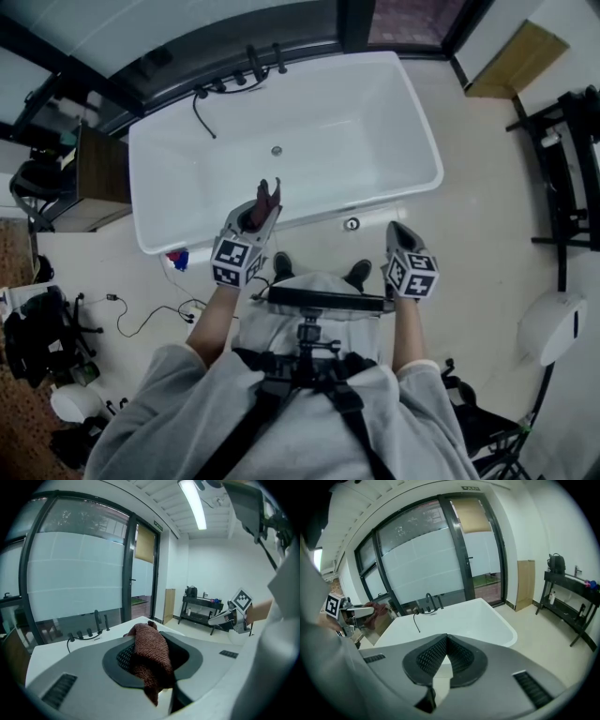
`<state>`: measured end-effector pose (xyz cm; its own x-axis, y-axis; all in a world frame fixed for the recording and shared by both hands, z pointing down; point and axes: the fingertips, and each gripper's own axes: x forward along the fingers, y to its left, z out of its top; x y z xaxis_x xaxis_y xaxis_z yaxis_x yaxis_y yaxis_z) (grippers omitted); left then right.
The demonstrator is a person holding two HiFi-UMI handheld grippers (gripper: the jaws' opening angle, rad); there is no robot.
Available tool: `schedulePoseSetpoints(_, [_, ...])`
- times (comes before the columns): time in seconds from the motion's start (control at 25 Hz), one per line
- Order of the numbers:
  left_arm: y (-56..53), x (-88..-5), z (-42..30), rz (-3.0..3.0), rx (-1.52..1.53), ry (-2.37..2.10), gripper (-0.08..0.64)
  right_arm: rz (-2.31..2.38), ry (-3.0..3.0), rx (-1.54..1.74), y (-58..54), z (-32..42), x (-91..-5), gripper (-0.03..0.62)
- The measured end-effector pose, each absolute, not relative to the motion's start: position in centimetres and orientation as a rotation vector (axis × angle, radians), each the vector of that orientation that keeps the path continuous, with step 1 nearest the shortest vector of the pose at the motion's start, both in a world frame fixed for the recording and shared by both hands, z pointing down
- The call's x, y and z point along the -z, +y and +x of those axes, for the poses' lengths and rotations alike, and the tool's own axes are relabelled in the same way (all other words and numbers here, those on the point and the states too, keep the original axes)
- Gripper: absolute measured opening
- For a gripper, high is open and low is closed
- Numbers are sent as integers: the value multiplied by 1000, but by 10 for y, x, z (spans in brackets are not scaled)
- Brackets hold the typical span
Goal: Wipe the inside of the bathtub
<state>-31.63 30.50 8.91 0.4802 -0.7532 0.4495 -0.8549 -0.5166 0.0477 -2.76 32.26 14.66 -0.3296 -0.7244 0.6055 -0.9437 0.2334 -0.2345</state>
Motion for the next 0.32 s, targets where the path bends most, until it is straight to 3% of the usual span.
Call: schedulePoseSetpoints(0.32, [316, -93, -328, 2432, -518, -1389, 104, 1537, -2144, -799, 328, -36, -143, 8])
